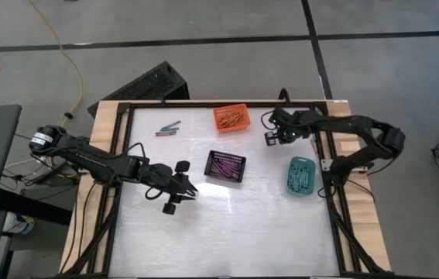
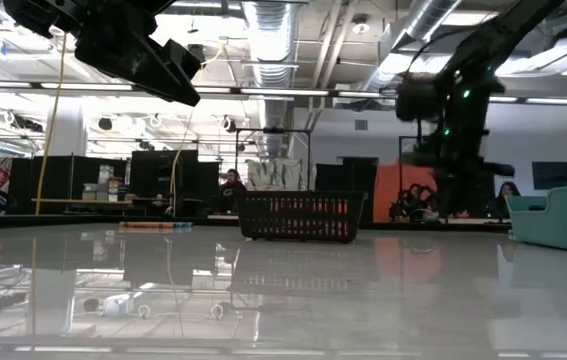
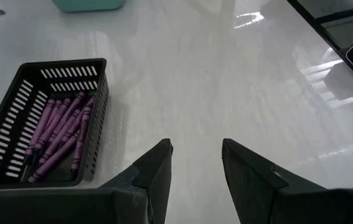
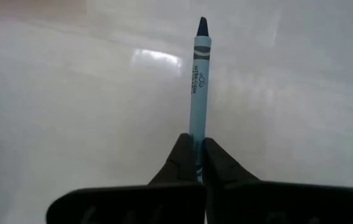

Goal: Sort crayons
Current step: Put the blue green crayon into the green bin

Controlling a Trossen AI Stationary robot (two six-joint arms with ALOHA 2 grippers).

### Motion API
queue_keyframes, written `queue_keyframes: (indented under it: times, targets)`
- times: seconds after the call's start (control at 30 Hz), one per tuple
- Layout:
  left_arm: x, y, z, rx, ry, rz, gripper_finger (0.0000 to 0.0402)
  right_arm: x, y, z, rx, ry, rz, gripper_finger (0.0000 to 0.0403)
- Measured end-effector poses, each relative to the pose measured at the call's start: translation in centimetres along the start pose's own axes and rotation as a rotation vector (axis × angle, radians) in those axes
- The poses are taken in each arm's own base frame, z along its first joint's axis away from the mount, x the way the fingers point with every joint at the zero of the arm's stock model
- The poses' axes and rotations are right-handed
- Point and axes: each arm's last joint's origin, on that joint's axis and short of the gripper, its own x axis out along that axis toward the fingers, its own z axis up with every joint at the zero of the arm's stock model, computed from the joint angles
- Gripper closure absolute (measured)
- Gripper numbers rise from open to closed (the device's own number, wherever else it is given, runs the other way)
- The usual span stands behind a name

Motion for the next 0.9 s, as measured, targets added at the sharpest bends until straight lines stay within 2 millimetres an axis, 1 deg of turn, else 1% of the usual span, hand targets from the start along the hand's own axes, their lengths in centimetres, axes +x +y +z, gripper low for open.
queue_keyframes:
  times: [0.23, 0.33, 0.43, 0.67, 0.9]
  targets:
    - [0.0, 0.0, 0.0, -0.002, -0.002, 0.001, 0.0270, -3.9, 1.1, -3.0, -0.051, -0.065, 0.067, 0.0402]
    - [0.0, 0.0, 0.0, -0.012, 0.000, 0.001, 0.0270, -5.2, 1.3, -4.3, -0.066, -0.083, 0.089, 0.0402]
    - [0.0, 0.0, 0.0, -0.022, -0.001, 0.001, 0.0270, -6.2, 1.4, -5.8, -0.080, -0.064, 0.102, 0.0403]
    - [0.0, 0.0, -0.1, -0.029, 0.009, 0.002, 0.0270, -7.8, 1.3, -9.1, -0.086, -0.023, 0.095, 0.0403]
    - [0.0, 0.0, -0.1, -0.032, 0.009, 0.000, 0.0270, -8.7, 1.3, -12.1, -0.054, 0.025, 0.068, 0.0403]
